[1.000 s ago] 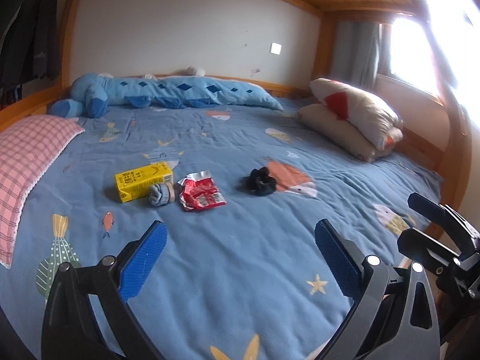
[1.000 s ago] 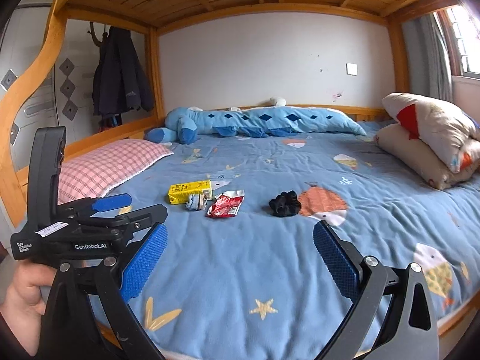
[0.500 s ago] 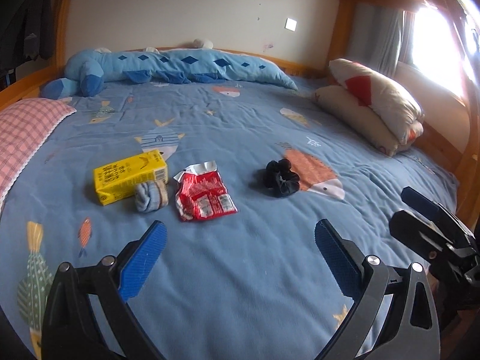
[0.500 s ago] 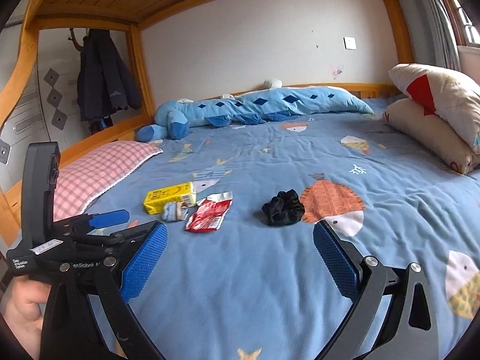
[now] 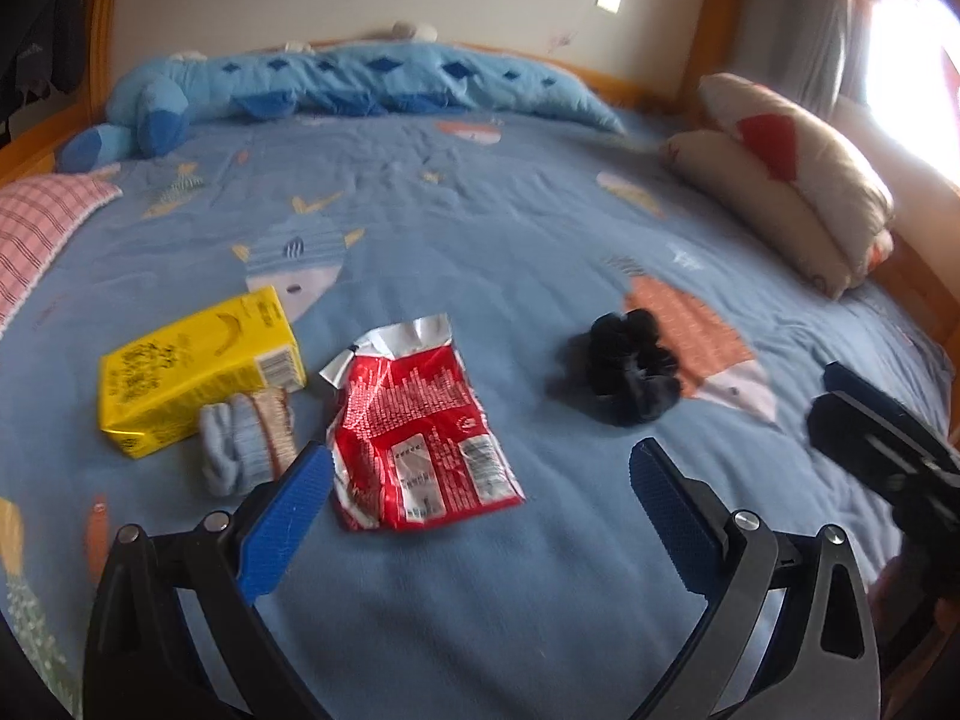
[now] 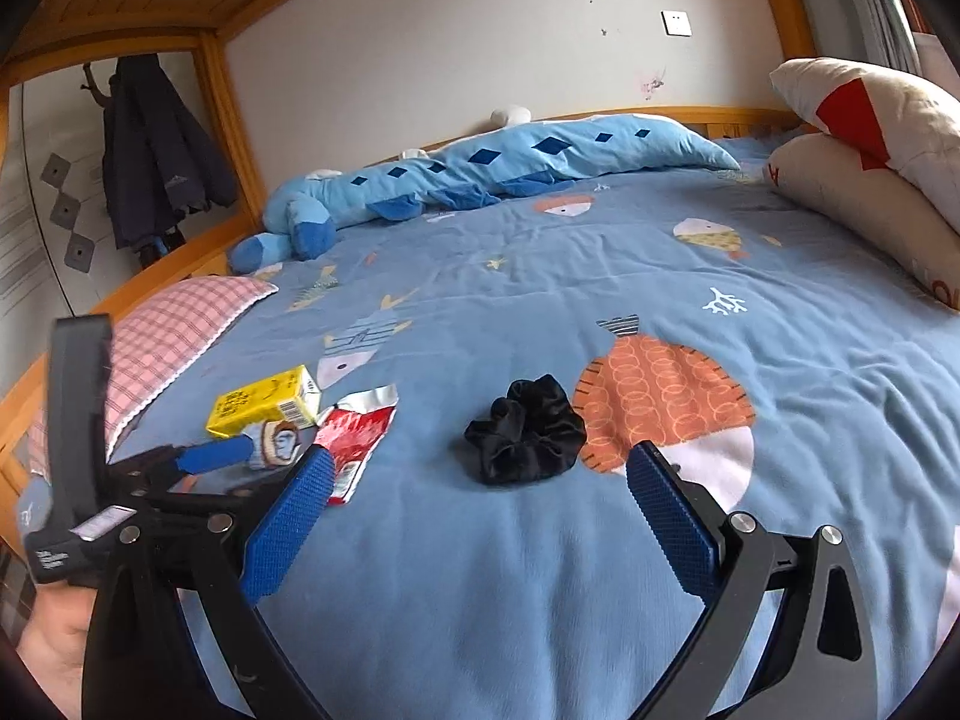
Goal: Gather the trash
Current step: 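Grasp the red snack wrapper with the left tool while the right tool grasps the black scrunchie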
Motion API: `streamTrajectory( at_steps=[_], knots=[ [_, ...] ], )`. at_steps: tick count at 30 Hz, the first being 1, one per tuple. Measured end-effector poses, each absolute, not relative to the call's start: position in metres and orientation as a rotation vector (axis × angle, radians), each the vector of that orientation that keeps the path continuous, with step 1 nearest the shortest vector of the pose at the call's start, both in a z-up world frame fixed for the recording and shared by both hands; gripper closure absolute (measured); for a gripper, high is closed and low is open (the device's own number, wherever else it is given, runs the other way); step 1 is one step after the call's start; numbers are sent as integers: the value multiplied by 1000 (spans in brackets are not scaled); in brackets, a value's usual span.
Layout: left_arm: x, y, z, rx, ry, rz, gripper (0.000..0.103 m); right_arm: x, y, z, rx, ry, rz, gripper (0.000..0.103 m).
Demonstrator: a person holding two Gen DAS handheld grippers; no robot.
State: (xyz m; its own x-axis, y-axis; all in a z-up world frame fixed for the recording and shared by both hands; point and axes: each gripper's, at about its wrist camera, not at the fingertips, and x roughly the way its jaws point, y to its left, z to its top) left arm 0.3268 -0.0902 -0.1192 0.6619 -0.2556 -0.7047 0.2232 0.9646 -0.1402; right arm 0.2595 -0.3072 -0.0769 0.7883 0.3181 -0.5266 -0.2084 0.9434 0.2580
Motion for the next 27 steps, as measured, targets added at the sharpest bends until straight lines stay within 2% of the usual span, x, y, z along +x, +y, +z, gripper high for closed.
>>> streamTrajectory(
  at_steps=[14,15,16,17,20,21,22,25,27],
  knots=[
    [384,-91,-161,-89,904,-244,6,296,-297,-92,161,648,312,8],
    [388,-92,-162,-80,907,-241,10,298,-296,-93,163,653,317,8],
    [389,-93,-162,-75,910,-239,25,300,-295,-94,162,659,323,8],
    [390,-93,-162,-72,914,-237,33,302,-294,-94,158,664,322,8],
    [391,-91,-162,-64,917,-250,41,305,-291,-95,147,676,322,8],
    [390,-90,-162,-57,915,-251,58,306,-291,-96,146,679,321,9],
    [391,-88,-162,-56,914,-252,70,307,-290,-96,146,682,321,8],
    [392,-74,-161,-123,912,-266,82,311,-290,-99,147,696,313,8],
    [392,-67,-161,-153,903,-275,84,314,-289,-101,142,707,303,9]
  ],
)
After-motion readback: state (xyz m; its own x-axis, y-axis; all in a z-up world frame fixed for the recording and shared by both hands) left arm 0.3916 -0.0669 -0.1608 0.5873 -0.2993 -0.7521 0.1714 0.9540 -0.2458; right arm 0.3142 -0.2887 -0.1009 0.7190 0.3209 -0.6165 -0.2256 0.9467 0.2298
